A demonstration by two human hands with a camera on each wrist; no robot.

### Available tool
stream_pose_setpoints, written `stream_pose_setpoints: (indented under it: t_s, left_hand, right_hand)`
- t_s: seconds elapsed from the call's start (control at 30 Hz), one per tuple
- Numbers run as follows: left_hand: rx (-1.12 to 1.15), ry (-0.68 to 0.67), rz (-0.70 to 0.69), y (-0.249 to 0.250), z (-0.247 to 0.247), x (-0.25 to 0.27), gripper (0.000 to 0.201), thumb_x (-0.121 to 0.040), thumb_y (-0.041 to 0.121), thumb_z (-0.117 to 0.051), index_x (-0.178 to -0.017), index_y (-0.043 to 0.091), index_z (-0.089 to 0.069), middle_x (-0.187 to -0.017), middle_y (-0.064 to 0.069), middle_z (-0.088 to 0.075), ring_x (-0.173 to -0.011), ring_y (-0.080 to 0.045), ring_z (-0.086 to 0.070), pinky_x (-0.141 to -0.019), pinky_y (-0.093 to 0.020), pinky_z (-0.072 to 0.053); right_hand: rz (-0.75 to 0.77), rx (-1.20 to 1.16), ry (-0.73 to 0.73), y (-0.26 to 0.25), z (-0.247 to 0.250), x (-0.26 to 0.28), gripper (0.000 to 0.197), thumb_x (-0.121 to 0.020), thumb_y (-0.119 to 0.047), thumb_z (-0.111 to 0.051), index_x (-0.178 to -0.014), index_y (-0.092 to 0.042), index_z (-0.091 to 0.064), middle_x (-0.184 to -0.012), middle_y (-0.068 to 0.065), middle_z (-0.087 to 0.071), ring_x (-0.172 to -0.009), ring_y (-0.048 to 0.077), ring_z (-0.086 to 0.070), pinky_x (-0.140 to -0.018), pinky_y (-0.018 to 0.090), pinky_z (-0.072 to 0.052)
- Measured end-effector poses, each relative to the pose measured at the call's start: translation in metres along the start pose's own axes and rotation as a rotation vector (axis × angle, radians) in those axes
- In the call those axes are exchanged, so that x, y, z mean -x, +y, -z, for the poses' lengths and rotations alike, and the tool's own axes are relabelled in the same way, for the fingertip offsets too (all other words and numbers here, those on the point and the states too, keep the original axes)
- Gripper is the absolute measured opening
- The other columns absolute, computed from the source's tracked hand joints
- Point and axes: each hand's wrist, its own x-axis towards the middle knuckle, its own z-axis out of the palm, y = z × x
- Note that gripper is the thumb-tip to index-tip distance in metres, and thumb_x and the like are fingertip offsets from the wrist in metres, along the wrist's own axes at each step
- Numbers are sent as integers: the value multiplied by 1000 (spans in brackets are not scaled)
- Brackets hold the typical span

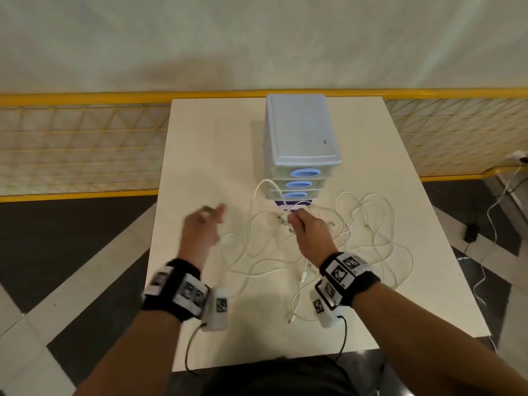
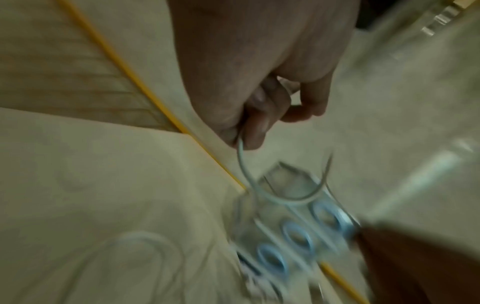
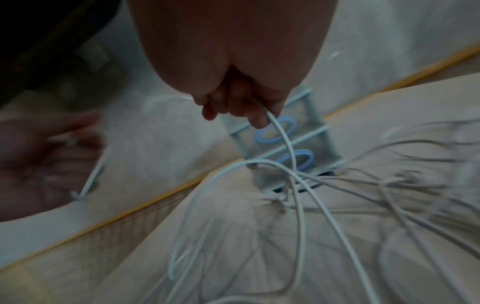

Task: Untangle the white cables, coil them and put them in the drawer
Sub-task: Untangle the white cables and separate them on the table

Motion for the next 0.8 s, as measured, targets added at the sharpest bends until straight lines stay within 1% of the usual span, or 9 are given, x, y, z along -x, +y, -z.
stream_pose_setpoints:
  t_s: [0.1, 0.2, 0.3, 0.37, 0.43, 0.5, 0.6, 0.73, 0.8]
  left_hand:
    - [-85, -176, 9, -5, -45, 23, 38, -87, 44, -61, -67, 12, -65, -44, 5, -41, -39, -10, -35, -46, -24, -33]
    - [-8, -198, 36, 1, -54, 25, 56, -72, 61, -59, -71, 5, -67, -42, 6, -40, -42, -15, -38, -51, -28, -36]
    - [-82, -182, -17, 7, -51, 22, 47, -79, 51, -62, -63, 6, -63, -38, 9, -42, -49, -18, -43, -57, -28, -37]
    - [-176, -132, -89, 11, -46, 20, 36, -91, 38, -56, -64, 17, -67, -46, 12, -51, -50, -11, -48, -55, -25, -37]
    - [-213, -32, -118, 14, -35, 14, 36, -94, 36, -52, -75, 15, -74, -57, 4, -60, -56, -12, -53, -59, -26, -37]
    - [-243, 85, -134, 17, -21, 6, 39, -94, 38, -52, -70, 13, -71, -61, -8, -62, -66, -25, -60, -63, -28, -39]
    - [-184, 282, -139, 23, 7, -10, 48, -92, 44, -52, -56, 13, -57, -63, -26, -62, -71, -43, -64, -69, -44, -49]
    - [-268, 313, -212, 13, 22, -17, 41, -94, 31, -55, -83, -6, -70, -78, -26, -68, -80, -37, -64, -62, -15, -43]
    - [-282, 193, -122, -6, 21, -19, 31, -88, 28, -66, -101, 1, -69, -97, -22, -70, -94, -34, -65, -70, -19, -45]
  right_hand:
    - [161, 21, -71, -28, -19, 6, 23, -96, -25, -45, -94, -6, -59, -78, 15, -67, -69, 33, -60, -65, 35, -46]
    - [234, 49, -119, -41, -25, 14, 32, -96, -33, -36, -113, -15, -57, -89, 10, -72, -77, 30, -66, -69, 38, -52]
    - [216, -42, -123, -41, -21, 15, 27, -97, -27, -42, -113, -13, -59, -91, 11, -72, -79, 28, -66, -73, 37, -52]
    - [172, -8, -191, -36, -15, 11, 27, -97, -28, -43, -100, -8, -60, -87, 14, -70, -79, 31, -63, -75, 41, -50]
    - [126, 79, -254, -27, -5, 4, 31, -98, -30, -41, -93, -4, -58, -88, 15, -69, -81, 33, -62, -76, 43, -49]
    - [75, 134, -292, -13, 6, -1, 33, -98, -32, -38, -94, -6, -57, -92, 12, -69, -84, 31, -61, -76, 40, -48]
    - [-33, 198, -291, 15, 22, -4, 30, -98, -33, -37, -88, -10, -54, -88, 8, -66, -79, 25, -55, -71, 34, -41]
    - [-139, 132, -189, 33, 25, -3, 26, -98, -27, -40, -85, -9, -54, -79, 8, -61, -75, 27, -55, -69, 33, -40]
    - [-201, -10, 24, 29, 25, -7, 24, -96, -24, -42, -88, -9, -58, -75, 7, -62, -70, 28, -55, -66, 31, -40]
